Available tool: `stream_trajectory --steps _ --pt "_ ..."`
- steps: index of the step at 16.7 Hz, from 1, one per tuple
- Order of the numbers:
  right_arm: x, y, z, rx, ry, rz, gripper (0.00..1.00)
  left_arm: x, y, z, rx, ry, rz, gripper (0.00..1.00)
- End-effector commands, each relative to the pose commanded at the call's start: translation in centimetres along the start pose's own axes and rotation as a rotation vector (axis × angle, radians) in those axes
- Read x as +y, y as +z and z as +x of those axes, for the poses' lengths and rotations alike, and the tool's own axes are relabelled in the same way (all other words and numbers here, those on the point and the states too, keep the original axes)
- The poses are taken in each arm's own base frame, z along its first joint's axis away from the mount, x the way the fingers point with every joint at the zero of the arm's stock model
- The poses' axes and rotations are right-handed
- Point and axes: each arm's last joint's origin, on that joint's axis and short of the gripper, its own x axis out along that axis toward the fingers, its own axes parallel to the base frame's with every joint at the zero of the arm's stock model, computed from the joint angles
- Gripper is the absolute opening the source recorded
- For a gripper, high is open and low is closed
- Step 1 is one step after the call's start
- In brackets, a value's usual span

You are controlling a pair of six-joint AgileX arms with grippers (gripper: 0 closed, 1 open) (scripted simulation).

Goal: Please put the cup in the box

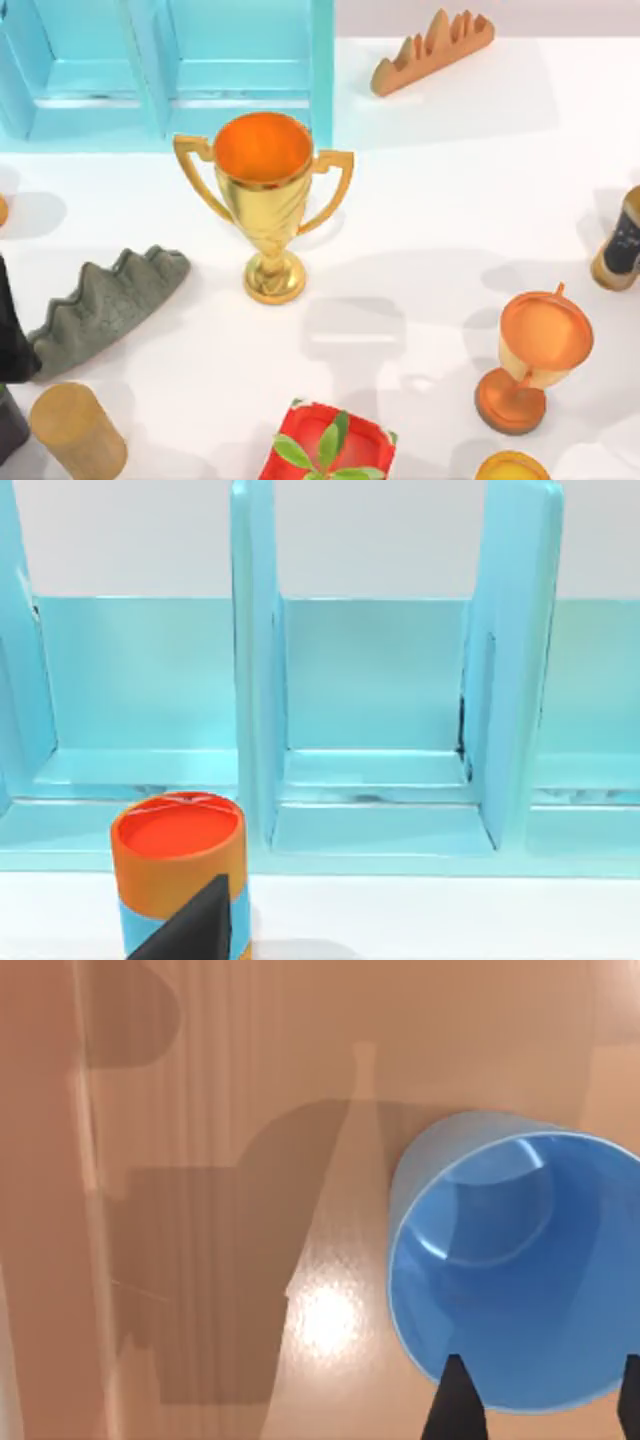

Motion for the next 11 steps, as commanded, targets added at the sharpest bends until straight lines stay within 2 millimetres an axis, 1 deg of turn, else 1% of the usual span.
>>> stream_trajectory --steps 5,6,11 --pt "0.00 0.00 0.00 0.000 0.000 0.000 0.98 0.00 0.00 0.00 0.000 0.000 0.000 1.00" --pt "0.00 0.00 0.00 0.000 0.000 0.000 1.00 0.00 0.00 0.00 0.000 0.000 0.000 1.00" --pt "0.00 0.00 0.00 0.000 0.000 0.000 1.00 0.00 0.00 0.00 0.000 0.000 0.000 1.00"
